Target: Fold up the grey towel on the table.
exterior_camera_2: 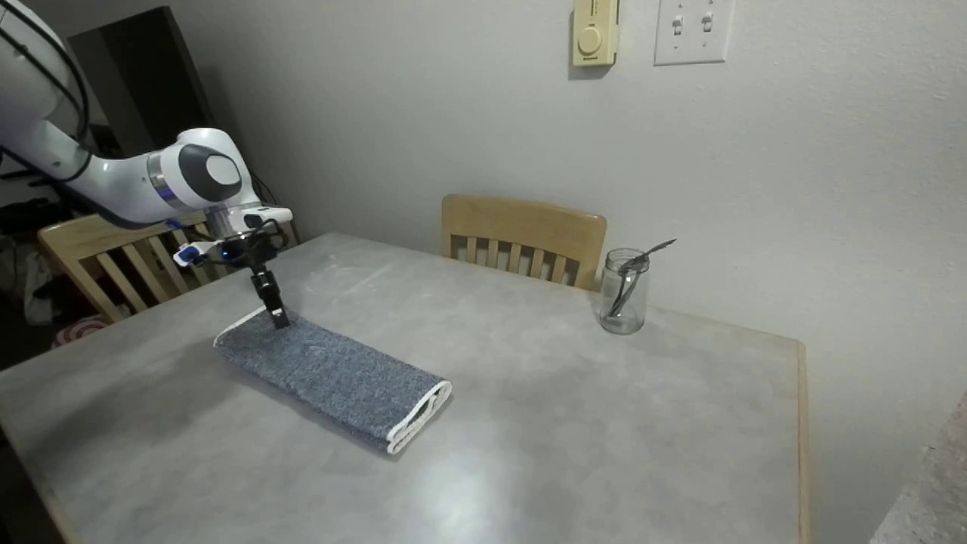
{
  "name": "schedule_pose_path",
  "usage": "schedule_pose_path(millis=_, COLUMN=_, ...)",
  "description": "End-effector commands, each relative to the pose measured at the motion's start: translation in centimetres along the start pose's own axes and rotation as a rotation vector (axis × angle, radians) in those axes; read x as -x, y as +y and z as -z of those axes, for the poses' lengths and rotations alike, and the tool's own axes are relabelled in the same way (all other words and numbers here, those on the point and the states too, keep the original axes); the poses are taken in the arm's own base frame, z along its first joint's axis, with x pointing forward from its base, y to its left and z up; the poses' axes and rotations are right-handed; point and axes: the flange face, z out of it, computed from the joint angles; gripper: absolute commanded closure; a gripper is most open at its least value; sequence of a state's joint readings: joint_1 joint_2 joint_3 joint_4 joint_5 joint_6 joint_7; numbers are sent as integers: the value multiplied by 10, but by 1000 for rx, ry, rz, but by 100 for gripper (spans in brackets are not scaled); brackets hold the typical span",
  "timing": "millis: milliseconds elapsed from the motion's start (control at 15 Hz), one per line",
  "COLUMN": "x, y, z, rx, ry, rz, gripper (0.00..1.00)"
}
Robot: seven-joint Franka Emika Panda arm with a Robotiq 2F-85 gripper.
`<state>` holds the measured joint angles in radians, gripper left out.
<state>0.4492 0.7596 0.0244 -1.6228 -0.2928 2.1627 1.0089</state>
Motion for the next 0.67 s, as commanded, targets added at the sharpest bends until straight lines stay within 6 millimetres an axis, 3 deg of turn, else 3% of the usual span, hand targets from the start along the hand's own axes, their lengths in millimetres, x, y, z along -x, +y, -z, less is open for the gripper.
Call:
schedule_pose_path(millis=0, x=1, y=29, z=20, rx=-38, ry=-38, rz=115, gripper=98)
schedule_pose_path(millis=600, x=-13, y=79, z=63, rx=-176, ry=-43, rz=556, gripper=98)
